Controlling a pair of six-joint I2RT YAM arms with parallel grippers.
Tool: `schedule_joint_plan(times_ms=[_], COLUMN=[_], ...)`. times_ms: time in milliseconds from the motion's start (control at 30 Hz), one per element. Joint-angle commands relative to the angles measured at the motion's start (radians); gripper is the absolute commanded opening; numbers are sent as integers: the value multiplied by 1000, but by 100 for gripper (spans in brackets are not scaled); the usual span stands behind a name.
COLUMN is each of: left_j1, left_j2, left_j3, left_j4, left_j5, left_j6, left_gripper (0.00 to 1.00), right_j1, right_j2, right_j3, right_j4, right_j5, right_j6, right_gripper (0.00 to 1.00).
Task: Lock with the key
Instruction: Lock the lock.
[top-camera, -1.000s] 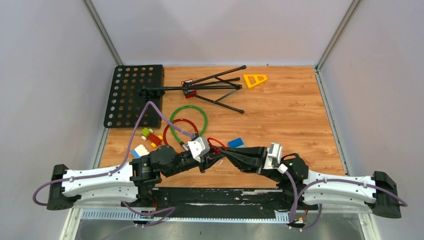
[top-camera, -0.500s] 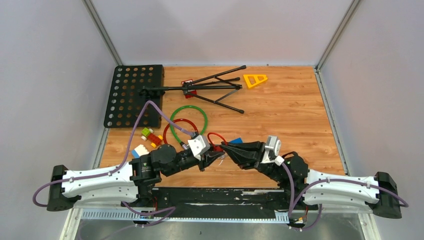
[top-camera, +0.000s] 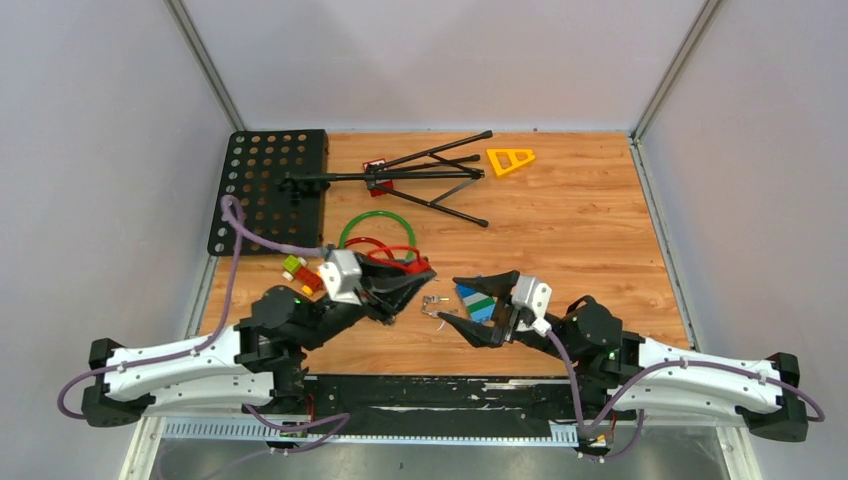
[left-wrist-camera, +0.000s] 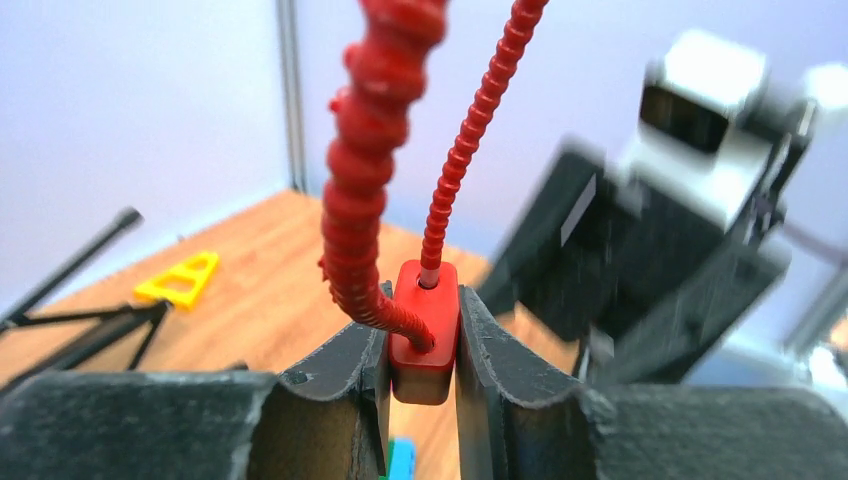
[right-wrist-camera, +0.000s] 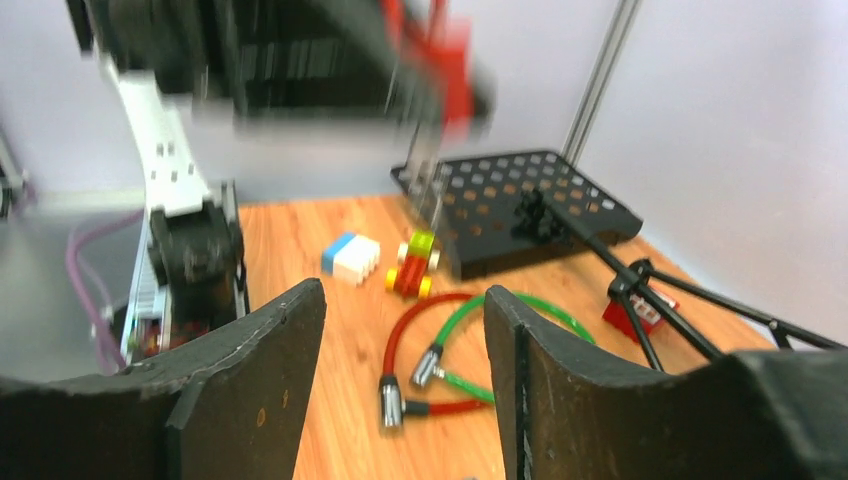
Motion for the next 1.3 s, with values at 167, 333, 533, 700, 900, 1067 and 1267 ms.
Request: schedule_joint_plan(times_ms=[167, 333, 533, 700, 900, 1067, 1267], left_j1=[4, 4, 4, 4, 4, 4, 4], left_j2=[-81, -71, -30, -9, -8, -10, 5], left_j3=[196, 269, 313, 327, 316, 366, 414], left_j4=[83, 67, 117, 140, 121, -68, -271], left_j5=[-220, -46, 288, 400, 406, 363, 332], left_j6=[-112, -159, -157, -149, -104, 39, 267], left_gripper=[0, 0, 0, 0, 0, 0, 0], right_j1=[7, 7, 8, 8, 7, 7, 8], right_j2=[-152, -178, -160, -138, -106, -61, 5], right_j3=[51, 54, 96, 154, 211, 314, 503], right_j4=[-228, -233, -283, -343, -345, -362, -449], right_j5=[-105, -106, -169, -211, -197, -246, -254], right_j6=[-75, -94, -126, -167, -226, -298, -332], right_gripper=[60, 57, 55, 54, 52, 53, 52])
